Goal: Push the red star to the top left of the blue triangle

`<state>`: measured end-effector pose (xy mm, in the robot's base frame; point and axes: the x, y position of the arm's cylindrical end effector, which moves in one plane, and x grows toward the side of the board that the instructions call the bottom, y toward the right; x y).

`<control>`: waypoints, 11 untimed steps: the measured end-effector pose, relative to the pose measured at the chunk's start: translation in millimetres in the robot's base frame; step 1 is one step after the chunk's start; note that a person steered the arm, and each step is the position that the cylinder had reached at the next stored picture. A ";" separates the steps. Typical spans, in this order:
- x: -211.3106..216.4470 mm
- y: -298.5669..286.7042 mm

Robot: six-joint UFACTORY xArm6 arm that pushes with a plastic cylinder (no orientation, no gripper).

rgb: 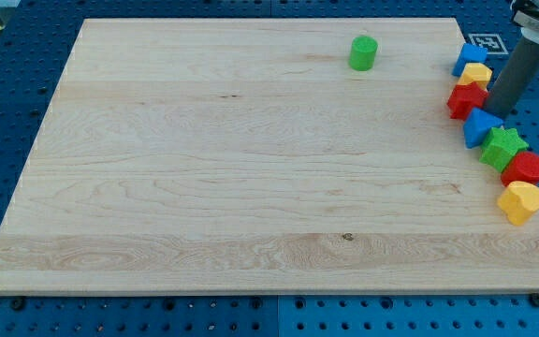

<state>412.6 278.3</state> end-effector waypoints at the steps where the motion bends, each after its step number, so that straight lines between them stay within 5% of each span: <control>1: 6.1 -10.4; 4: -5.6 25.2; 8: -16.5 -49.2; 11: -23.0 -23.8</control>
